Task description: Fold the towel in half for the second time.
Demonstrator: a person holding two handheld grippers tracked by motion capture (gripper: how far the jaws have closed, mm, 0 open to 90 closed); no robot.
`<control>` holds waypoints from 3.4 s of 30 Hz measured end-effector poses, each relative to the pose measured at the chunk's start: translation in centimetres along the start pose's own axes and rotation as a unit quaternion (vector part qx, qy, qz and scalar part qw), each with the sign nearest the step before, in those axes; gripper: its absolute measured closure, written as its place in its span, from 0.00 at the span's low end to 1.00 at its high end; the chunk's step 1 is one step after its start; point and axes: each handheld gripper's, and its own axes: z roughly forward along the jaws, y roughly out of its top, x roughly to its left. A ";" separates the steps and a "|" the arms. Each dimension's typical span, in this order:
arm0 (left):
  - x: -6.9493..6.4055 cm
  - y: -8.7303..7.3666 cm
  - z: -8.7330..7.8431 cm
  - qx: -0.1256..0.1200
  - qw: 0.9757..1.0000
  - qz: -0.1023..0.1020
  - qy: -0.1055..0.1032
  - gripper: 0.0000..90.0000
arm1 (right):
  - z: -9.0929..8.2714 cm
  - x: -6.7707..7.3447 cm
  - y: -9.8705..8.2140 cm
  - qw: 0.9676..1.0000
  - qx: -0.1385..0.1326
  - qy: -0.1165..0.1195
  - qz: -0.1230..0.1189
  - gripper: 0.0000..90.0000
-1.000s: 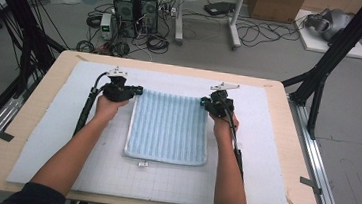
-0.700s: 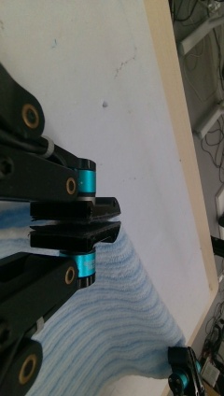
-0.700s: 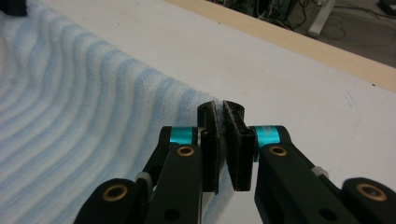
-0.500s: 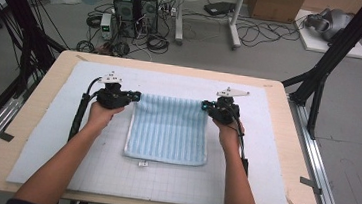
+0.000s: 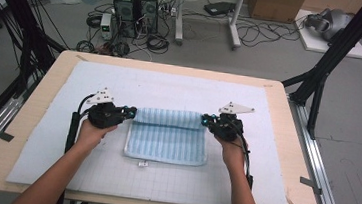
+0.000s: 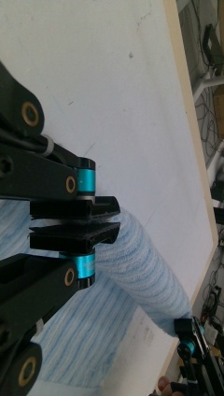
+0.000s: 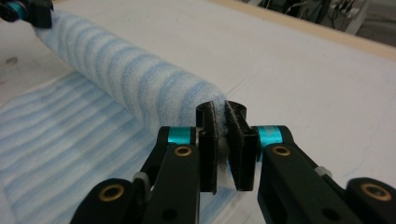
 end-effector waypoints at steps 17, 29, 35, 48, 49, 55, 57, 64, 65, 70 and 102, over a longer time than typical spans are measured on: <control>-3.4 -3.4 -2.9 0.012 1.000 0.011 -0.020 0.93 | -3.5 4.3 -4.2 1.000 -0.008 0.016 -0.009 0.92; -4.0 -4.4 -3.7 0.030 0.999 0.006 -0.036 0.94 | -4.4 5.2 -5.0 0.999 -0.008 0.031 -0.013 0.93; -4.4 -4.6 -4.1 0.039 0.998 0.004 -0.044 0.87 | -4.7 5.7 -5.8 0.999 0.018 0.032 -0.019 0.91; -2.8 -3.3 -2.1 0.039 0.998 -0.038 -0.012 0.66 | -2.6 5.5 -4.1 1.000 0.017 0.025 -0.007 0.66; -2.9 -3.5 -1.7 0.050 0.998 -0.036 -0.013 0.67 | -2.0 5.6 -4.2 0.999 0.028 0.028 -0.010 0.65; -3.4 -4.4 -0.9 0.106 0.994 -0.019 -0.001 0.67 | -0.8 6.3 -4.9 0.995 0.081 0.035 -0.039 0.64; -3.3 -4.6 -1.0 0.115 0.993 -0.015 0.001 0.67 | -0.6 6.4 -5.2 0.993 0.097 0.044 -0.048 0.64; -3.2 -4.5 -1.2 0.123 0.992 -0.008 0.004 0.68 | -1.2 6.1 -5.4 0.993 0.096 0.059 -0.045 0.56; -3.1 -4.5 -1.3 0.113 0.994 -0.013 0.004 0.65 | -1.4 6.0 -5.4 0.993 0.087 0.064 -0.038 0.55; -1.8 -3.6 -2.7 0.040 0.999 -0.024 0.018 0.55 | -2.8 5.1 -4.3 0.998 0.043 0.039 -0.038 0.41; 0.0 -2.3 -6.5 -0.082 0.995 0.001 0.049 0.22 | -8.9 0.5 -5.0 0.996 -0.037 -0.080 0.003 0.12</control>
